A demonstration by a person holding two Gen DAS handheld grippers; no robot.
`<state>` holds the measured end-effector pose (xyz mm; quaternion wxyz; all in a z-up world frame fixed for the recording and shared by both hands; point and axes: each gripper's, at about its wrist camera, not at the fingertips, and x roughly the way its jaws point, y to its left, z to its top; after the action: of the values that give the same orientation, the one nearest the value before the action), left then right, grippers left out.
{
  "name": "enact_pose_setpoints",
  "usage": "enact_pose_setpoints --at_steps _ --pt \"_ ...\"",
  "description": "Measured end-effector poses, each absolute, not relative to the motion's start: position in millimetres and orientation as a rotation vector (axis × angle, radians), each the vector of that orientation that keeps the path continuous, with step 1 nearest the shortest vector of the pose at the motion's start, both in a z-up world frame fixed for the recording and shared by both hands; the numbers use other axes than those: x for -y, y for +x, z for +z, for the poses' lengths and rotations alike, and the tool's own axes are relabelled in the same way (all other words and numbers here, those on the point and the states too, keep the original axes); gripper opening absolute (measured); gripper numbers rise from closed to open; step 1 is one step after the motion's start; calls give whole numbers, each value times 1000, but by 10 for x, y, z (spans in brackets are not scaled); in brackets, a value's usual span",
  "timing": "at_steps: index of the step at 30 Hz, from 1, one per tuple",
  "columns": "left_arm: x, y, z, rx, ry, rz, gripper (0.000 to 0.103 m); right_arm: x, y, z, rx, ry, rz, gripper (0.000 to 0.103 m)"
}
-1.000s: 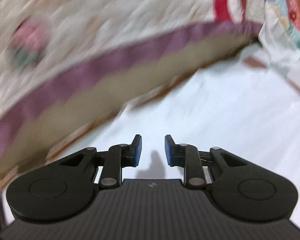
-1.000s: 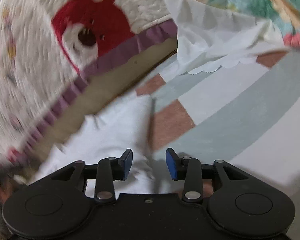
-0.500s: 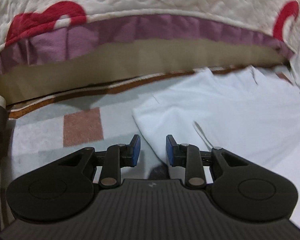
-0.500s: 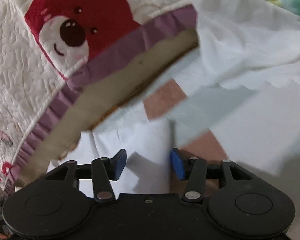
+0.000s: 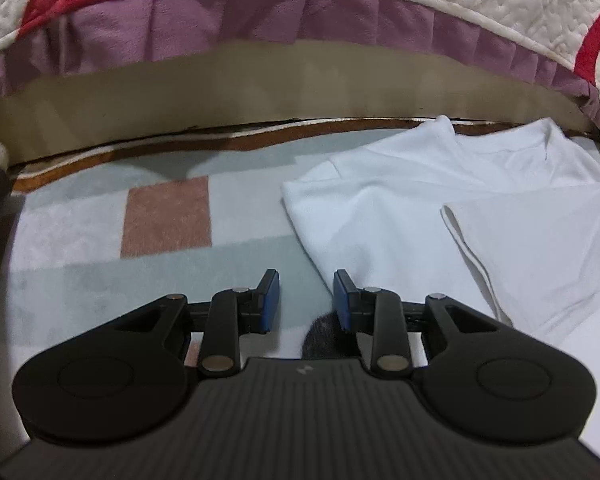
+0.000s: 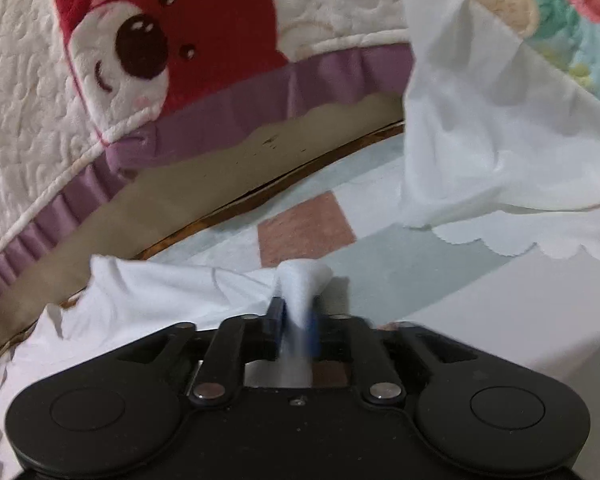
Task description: Fold clothes
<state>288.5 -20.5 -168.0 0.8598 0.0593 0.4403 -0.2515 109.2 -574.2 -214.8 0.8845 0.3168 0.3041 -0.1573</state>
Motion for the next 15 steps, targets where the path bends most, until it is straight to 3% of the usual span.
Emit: enact_pose_setpoints --at_steps 1,2,7,11,15 --pt "172 2864 -1658 -923 103 -529 29 5739 1036 -2110 -624 698 -352 60" --pt "138 2844 -1634 -922 82 -532 29 5708 950 -2068 -611 725 -359 61" --pt "141 2634 -1561 -886 118 -588 31 5280 349 -1830 -560 676 -301 60" --pt "179 2455 -1504 -849 171 -637 31 4884 29 -1819 -645 458 -290 60" --pt "217 2302 -1477 -818 211 -677 33 4659 62 -1934 -735 223 -287 47"
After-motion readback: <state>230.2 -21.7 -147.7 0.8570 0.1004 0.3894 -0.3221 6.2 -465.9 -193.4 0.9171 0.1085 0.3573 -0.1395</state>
